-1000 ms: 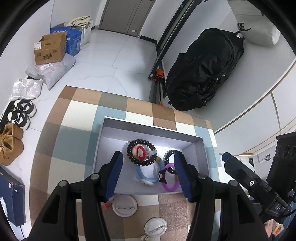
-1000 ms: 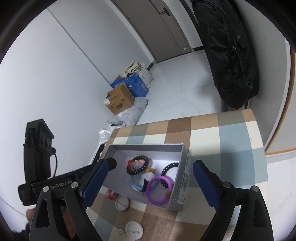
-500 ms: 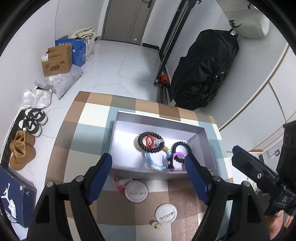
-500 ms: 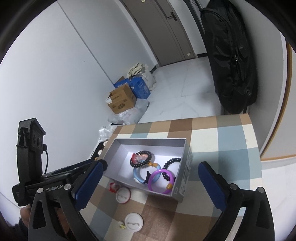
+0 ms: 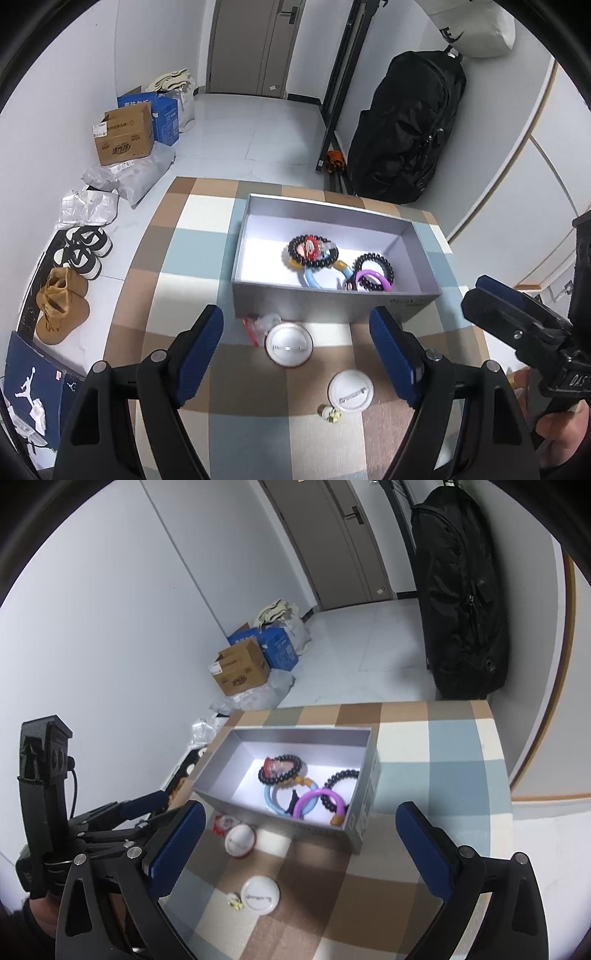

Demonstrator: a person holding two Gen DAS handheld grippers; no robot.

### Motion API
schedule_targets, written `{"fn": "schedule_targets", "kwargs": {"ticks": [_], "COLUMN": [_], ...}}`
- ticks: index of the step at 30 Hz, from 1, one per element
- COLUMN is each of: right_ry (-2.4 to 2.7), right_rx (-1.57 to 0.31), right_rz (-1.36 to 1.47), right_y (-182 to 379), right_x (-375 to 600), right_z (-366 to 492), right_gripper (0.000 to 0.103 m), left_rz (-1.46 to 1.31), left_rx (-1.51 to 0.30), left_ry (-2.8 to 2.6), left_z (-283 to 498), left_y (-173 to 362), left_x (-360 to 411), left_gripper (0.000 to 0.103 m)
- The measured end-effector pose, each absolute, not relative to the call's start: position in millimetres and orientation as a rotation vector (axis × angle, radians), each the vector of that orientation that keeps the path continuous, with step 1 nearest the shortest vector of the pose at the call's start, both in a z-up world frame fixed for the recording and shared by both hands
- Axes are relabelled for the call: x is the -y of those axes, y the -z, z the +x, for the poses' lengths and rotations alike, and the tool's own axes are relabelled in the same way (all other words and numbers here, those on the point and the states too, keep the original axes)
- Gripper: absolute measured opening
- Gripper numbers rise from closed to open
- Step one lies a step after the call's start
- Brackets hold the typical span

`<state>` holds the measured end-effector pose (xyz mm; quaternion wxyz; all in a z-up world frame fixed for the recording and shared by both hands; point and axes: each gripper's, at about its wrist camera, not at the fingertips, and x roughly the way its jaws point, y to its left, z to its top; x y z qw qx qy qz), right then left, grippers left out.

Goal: Organize jewelry
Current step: 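Withdraw both tools from the box and move toward the white badge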

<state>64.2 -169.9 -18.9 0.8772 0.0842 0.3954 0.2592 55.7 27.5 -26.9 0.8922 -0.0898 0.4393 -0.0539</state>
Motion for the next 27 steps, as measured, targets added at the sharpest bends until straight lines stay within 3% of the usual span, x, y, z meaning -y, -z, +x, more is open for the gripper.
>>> {"fn": "schedule_targets", "kwargs": {"ticks": [27], "right_ry": [-0.522], "right_rx": [-0.883], "right_rz": [0.125], "right_y": [35.1], "right_x": [172.8], "right_z": [35.0], "right_gripper": [0.103], "left_rz": [-0.177], "left_rx": [-1.076], "left_ry": [0.295], "left_z": [26.1], "left_y": [68.9], "left_x": [-12.6], "left_gripper": [0.075]}}
